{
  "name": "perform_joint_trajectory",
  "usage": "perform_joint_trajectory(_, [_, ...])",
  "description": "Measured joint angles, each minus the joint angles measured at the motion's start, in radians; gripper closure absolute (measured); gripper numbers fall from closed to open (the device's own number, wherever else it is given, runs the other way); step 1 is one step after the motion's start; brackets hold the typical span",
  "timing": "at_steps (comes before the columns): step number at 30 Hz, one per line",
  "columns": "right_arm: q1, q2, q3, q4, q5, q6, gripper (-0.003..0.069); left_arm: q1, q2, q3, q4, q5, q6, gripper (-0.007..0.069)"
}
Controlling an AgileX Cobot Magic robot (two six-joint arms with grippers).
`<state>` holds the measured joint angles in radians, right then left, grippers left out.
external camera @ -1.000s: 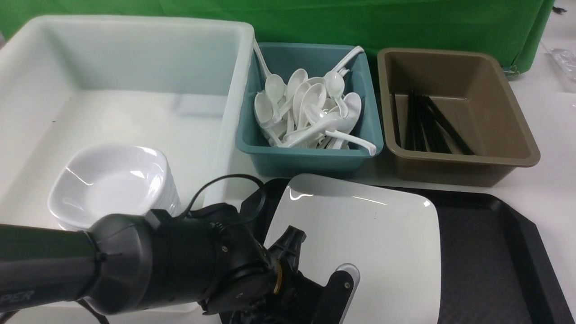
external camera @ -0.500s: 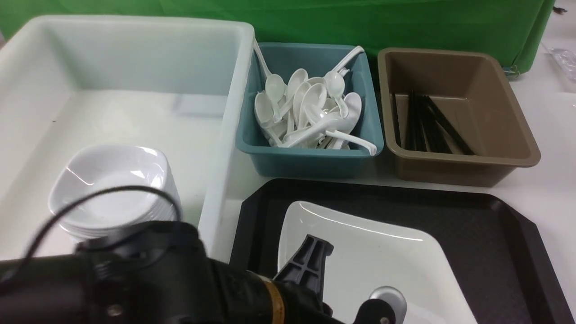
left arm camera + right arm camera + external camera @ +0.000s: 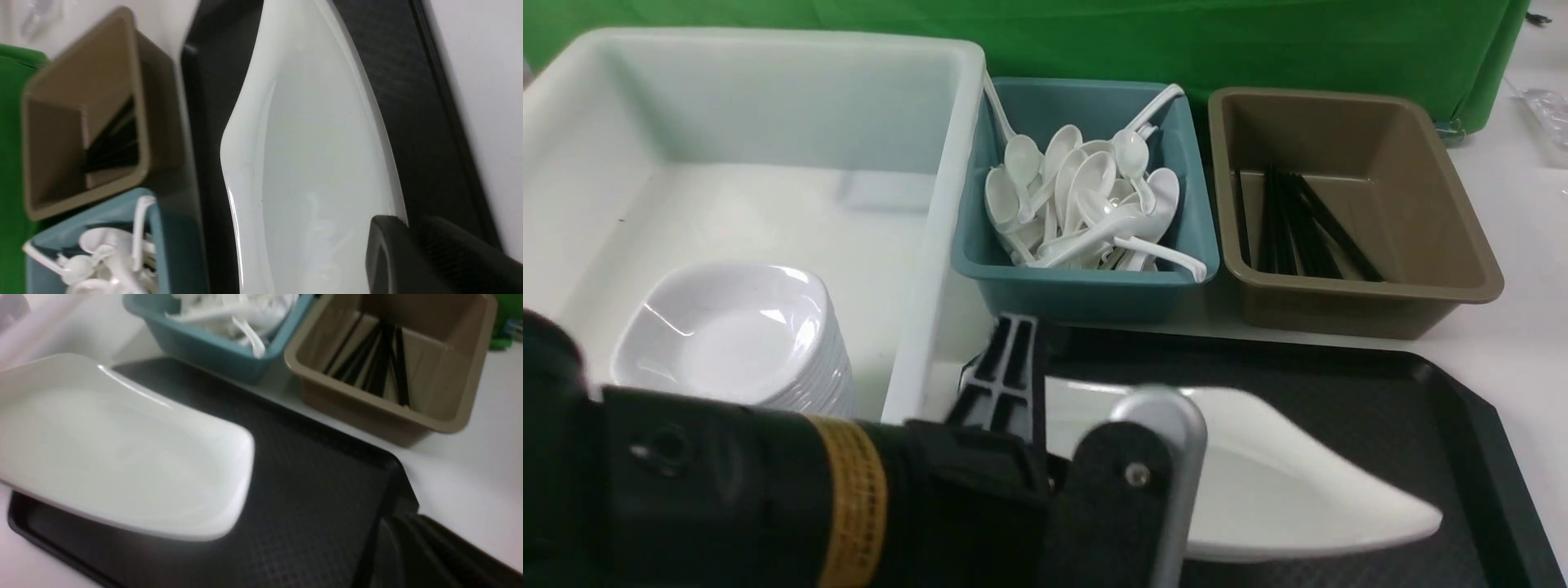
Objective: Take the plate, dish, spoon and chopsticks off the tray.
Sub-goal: Use the left arm to put the plate into the large storage box on the left
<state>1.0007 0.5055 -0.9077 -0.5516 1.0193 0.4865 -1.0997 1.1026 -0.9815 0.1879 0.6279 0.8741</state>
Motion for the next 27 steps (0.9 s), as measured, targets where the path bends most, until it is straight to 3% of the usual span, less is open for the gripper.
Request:
perform_joint_trajectory(7, [0.000, 0.000, -0.001, -0.001, -0.011, 0.022, 0.0637, 0.000, -0.068, -0.038, 0.020, 0.002, -0.002, 0.0585])
perform_joint_trajectory(14, [0.000, 0.000, -0.001, -0.003, -0.044, 0.044, 0.0638, 0.087, -0.104, -0.101, 0.191, 0.012, -0.091, 0.0585])
perform_joint_trajectory(20, [0.000, 0.000, -0.001, -0.003, -0.083, 0.047, 0.0638, 0.269, -0.095, -0.102, 0.244, -0.002, -0.102, 0.0585])
perform_joint_trajectory(27, [0.000, 0.021, -0.004, -0.003, -0.117, 0.049, 0.0638, 0.615, 0.002, -0.102, 0.252, -0.140, -0.086, 0.0583])
